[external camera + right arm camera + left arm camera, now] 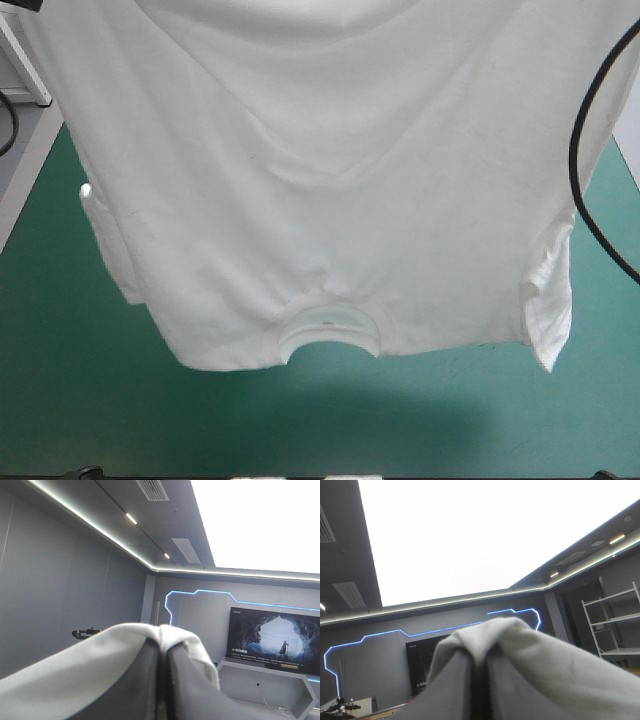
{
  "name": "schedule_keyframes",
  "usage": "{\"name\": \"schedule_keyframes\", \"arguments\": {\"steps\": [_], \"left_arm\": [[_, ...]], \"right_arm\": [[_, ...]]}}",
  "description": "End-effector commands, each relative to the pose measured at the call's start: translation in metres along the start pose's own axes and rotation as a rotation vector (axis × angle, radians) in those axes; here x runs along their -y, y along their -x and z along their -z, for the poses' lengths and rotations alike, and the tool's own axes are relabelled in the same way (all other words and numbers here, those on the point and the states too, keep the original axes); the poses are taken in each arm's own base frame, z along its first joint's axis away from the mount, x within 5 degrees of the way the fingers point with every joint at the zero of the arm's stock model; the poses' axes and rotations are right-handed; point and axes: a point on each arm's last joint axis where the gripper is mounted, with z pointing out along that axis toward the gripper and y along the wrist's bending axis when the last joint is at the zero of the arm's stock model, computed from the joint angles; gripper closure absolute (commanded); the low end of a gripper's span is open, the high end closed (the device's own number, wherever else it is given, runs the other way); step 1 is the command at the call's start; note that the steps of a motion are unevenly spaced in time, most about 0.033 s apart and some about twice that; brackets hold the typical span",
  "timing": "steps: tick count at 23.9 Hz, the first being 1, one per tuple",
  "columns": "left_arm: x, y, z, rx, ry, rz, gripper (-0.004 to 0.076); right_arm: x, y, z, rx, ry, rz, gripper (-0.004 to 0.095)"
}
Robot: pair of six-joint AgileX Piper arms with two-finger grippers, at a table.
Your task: Fold the cloth
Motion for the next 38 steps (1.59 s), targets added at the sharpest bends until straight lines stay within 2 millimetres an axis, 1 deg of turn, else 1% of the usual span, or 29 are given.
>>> {"name": "schedule_keyframes", "arguments": {"steps": [1, 4, 6, 7, 9, 11, 12, 13, 14, 15, 16, 17, 19, 20, 21, 23, 25, 26, 28, 30, 32, 35, 37, 38], "left_arm": [[0.0, 0.004, -0.002, 0.042, 0.013, -0.016, 0.0733], [0.01, -0.02, -0.018, -0.069, 0.024, -0.088, 0.0733], [0.019, -0.042, -0.031, -0.155, 0.043, -0.152, 0.0733], [0.022, -0.053, -0.038, -0.194, 0.062, -0.153, 0.0733], [0.022, -0.077, -0.05, -0.268, 0.119, -0.121, 0.0733], [0.011, -0.101, -0.063, -0.313, 0.18, -0.119, 0.0733], [0.003, -0.11, -0.067, -0.318, 0.204, -0.128, 0.0733], [-0.012, -0.127, -0.078, -0.284, 0.218, -0.088, 0.0733], [-0.019, -0.132, -0.081, -0.259, 0.223, -0.059, 0.0733], [-0.037, -0.137, -0.087, -0.182, 0.239, 0.019, 0.0733], [-0.043, -0.135, -0.089, -0.131, 0.24, 0.056, 0.0733], [-0.054, -0.128, -0.09, -0.036, 0.25, 0.067, 0.0733], [-0.057, -0.122, -0.092, 0.015, 0.251, 0.022, 0.0733], [-0.056, -0.123, -0.093, 0.016, 0.247, 0.014, 0.0733], [-0.054, -0.134, -0.097, -0.025, 0.23, 0.031, 0.0733], [-0.051, -0.17, -0.106, -0.182, 0.212, 0.042, 0.0733], [-0.047, -0.216, -0.112, -0.404, 0.202, 0.082, 0.0733], [-0.045, -0.242, -0.112, -0.546, 0.2, 0.107, 0.0733], [-0.044, -0.283, -0.106, -0.772, 0.219, 0.178, 0.0733], [-0.041, -0.309, -0.098, -0.934, 0.216, 0.204, 0.0733], [-0.037, -0.321, -0.09, -1.034, 0.205, 0.218, 0.0733], [-0.027, -0.346, -0.075, -1.205, 0.166, 0.261, 0.0733], [-0.02, -0.36, -0.063, -1.267, 0.142, 0.301, 0.0733], [-0.015, -0.367, -0.055, -1.294, 0.132, 0.315, 0.0733]], "right_arm": [[0.001, 0.003, -0.001, 0.039, -0.012, 0.021, 0.0921], [-0.003, -0.027, -0.022, -0.104, -0.033, 0.046, 0.0921], [-0.007, -0.051, -0.039, -0.192, -0.053, 0.054, 0.0923], [-0.008, -0.062, -0.048, -0.22, -0.069, 0.054, 0.0923], [-0.012, -0.083, -0.064, -0.26, -0.08, 0.069, 0.0923], [-0.017, -0.104, -0.08, -0.277, -0.09, 0.096, 0.0923], [-0.018, -0.11, -0.086, -0.271, -0.095, 0.104, 0.0923], [-0.018, -0.12, -0.099, -0.208, -0.098, 0.101, 0.0923], [-0.018, -0.123, -0.105, -0.167, -0.101, 0.089, 0.0923], [-0.014, -0.122, -0.113, -0.044, -0.11, 0.073, 0.0922], [-0.012, -0.119, -0.114, 0.01, -0.109, 0.077, 0.0921], [-0.008, -0.117, -0.115, 0.05, -0.115, 0.07, 0.092], [0.0, -0.118, -0.115, 0.047, -0.138, 0.078, 0.092], [0.003, -0.119, -0.115, 0.041, -0.147, 0.071, 0.092], [0.005, -0.123, -0.115, 0.001, -0.152, 0.052, 0.0921], [0.01, -0.145, -0.118, -0.155, -0.165, 0.011, 0.0923], [0.013, -0.186, -0.122, -0.406, -0.158, -0.02, 0.0923], [0.011, -0.211, -0.124, -0.554, -0.136, -0.056, 0.0923], [0.005, -0.257, -0.122, -0.82, -0.099, -0.099, 0.0923], [-0.003, -0.29, -0.118, -1.003, -0.062, -0.147, 0.0923], [-0.006, -0.304, -0.116, -1.079, -0.049, -0.162, 0.0923], [-0.009, -0.329, -0.11, -1.178, -0.04, -0.179, 0.0923], [-0.012, -0.344, -0.101, -1.258, -0.037, -0.188, 0.0923], [-0.014, -0.355, -0.093, -1.314, -0.035, -0.19, 0.0923]]}}
